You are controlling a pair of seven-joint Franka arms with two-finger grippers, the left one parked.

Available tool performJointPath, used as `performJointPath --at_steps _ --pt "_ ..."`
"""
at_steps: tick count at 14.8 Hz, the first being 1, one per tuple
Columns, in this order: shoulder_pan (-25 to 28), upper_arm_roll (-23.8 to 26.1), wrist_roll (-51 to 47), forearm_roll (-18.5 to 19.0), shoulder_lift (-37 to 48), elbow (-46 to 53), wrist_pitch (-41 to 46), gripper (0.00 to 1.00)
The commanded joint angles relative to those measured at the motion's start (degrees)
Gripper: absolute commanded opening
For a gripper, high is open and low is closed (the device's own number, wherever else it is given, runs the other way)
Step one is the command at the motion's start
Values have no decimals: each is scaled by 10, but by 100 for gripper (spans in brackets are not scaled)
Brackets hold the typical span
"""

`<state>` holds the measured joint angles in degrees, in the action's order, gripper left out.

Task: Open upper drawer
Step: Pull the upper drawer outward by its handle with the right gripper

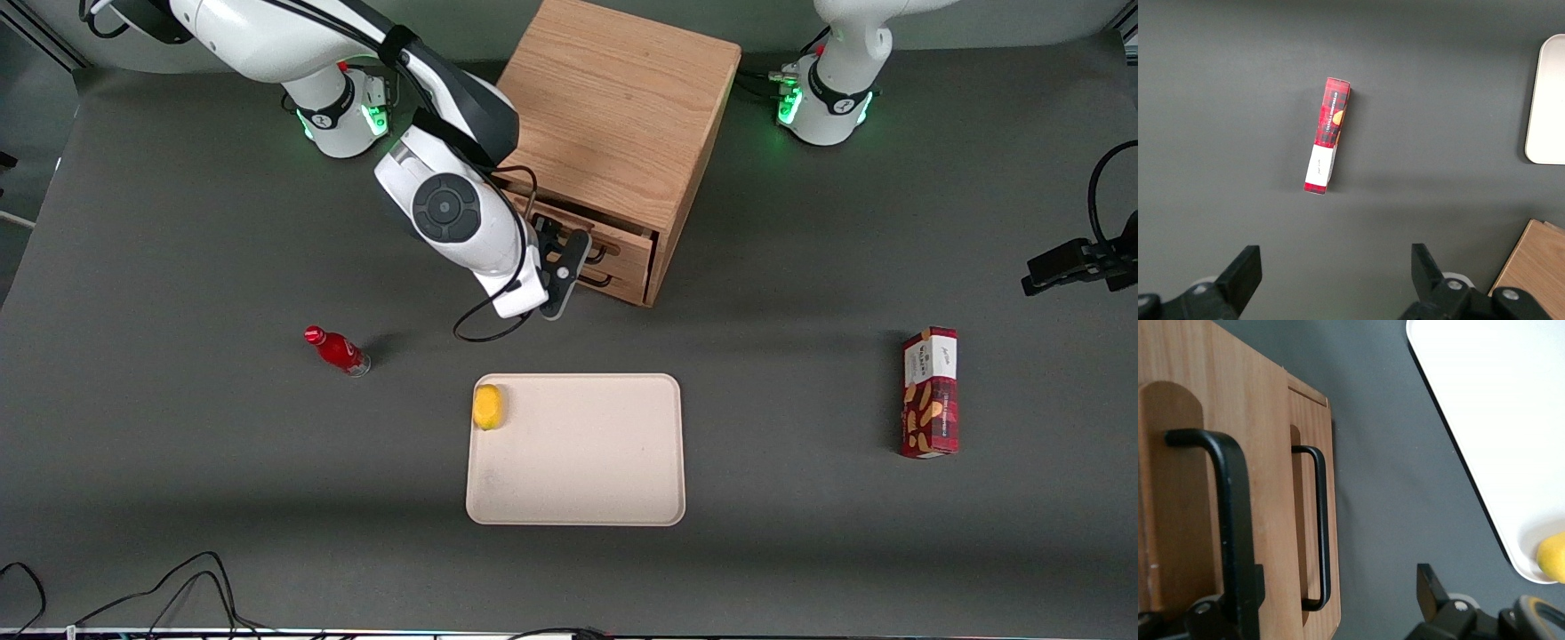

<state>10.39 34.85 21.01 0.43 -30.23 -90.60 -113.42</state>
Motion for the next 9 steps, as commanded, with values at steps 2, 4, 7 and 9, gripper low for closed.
performJointPath --at_steps 2,4,7,9 --pt "-7 4 9 12 -12 4 -14 100" --pt "-7 4 10 12 -12 5 -16 100" --pt "-8 3 10 12 -13 10 -16 100" --pt "-15 3 10 11 -16 18 -16 100"
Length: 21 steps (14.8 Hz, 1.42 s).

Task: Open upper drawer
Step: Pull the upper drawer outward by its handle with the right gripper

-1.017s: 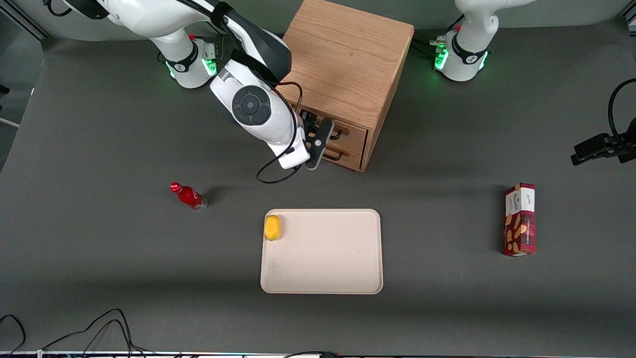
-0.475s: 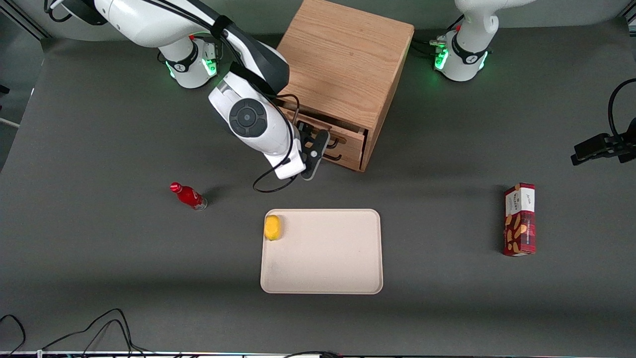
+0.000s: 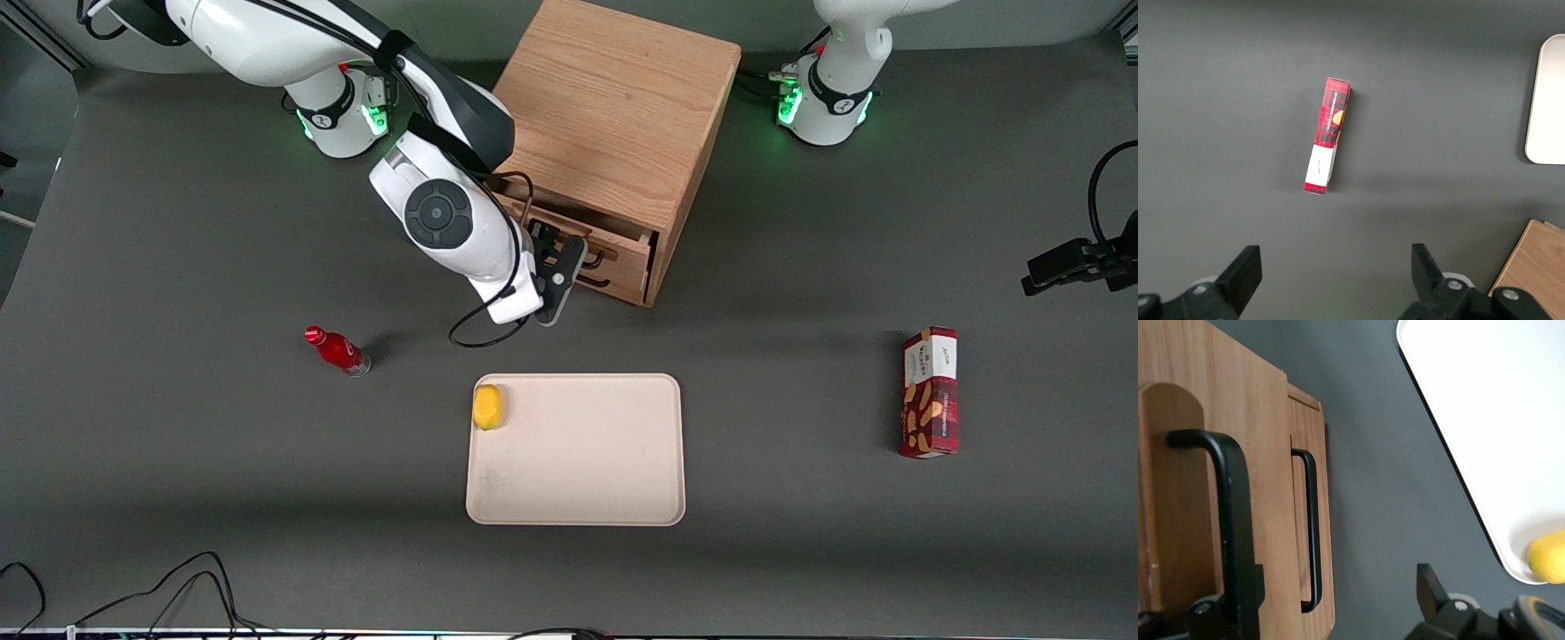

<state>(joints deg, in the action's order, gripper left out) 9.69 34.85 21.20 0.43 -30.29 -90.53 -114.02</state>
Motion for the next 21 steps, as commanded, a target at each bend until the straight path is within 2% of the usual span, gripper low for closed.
performJointPath --at_steps 1,21 --pt "-10 3 8 11 -17 21 -9 100" --pt "-26 -9 54 12 -50 65 -4 100"
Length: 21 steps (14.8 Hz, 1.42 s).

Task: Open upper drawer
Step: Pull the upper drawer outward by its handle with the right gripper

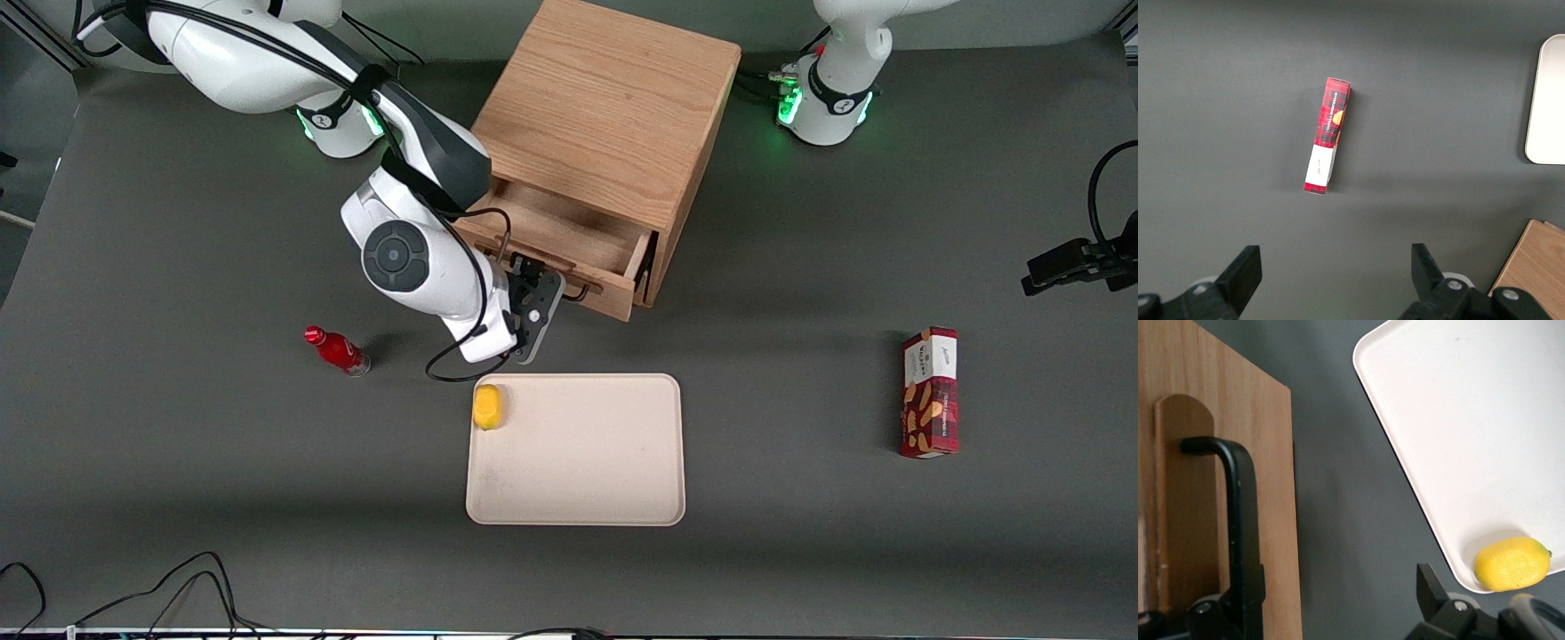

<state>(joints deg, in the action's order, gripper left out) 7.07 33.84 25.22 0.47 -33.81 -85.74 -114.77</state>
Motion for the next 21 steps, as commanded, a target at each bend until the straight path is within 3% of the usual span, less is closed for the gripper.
performJointPath --at_steps 1,21 --pt "0 0 13 11 -15 17 3 100" --pt "0 -44 13 3 -37 61 4 100"
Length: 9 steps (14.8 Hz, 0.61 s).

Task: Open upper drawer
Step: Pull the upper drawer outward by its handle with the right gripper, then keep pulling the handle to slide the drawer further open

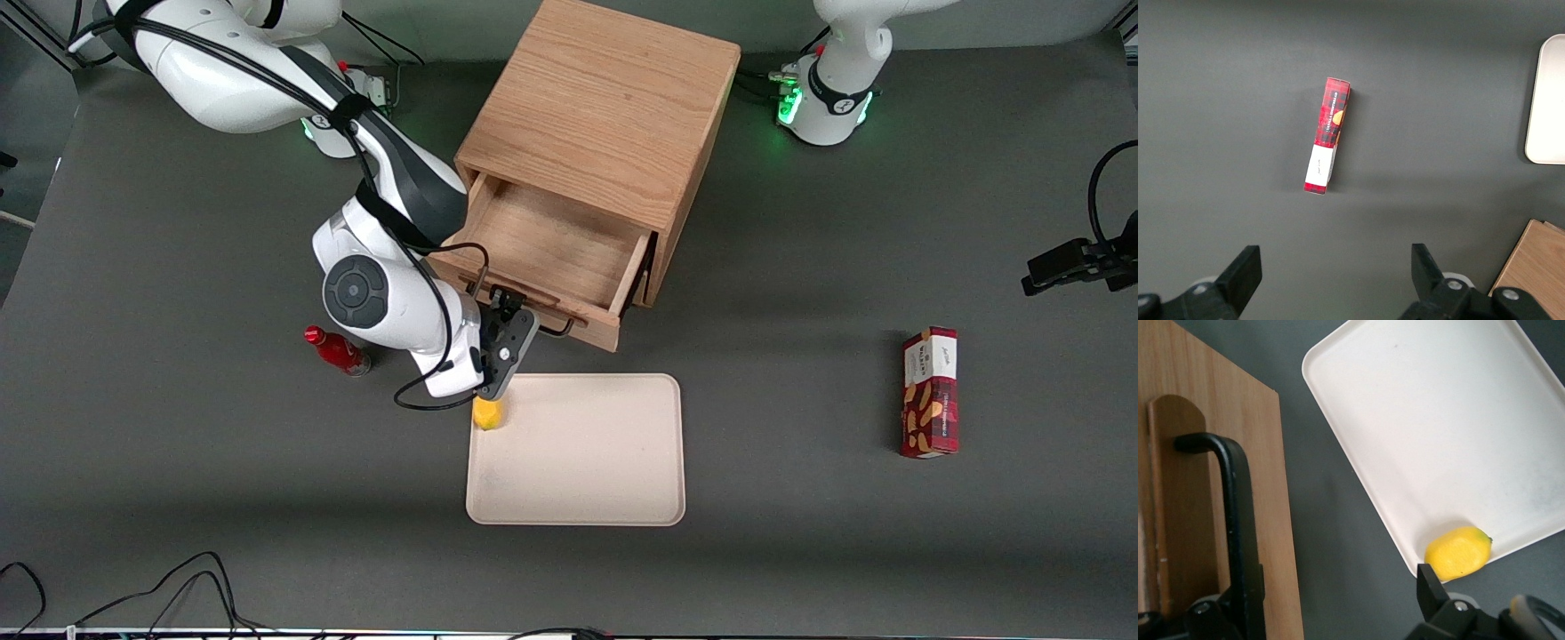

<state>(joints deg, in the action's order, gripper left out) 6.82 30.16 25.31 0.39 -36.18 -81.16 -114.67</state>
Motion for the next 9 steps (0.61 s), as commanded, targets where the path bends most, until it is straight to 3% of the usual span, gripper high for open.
performJointPath --at_steps 1,9 --pt "0 -8 12 4 -14 15 3 100" --pt "-16 -7 12 4 -18 24 3 100"
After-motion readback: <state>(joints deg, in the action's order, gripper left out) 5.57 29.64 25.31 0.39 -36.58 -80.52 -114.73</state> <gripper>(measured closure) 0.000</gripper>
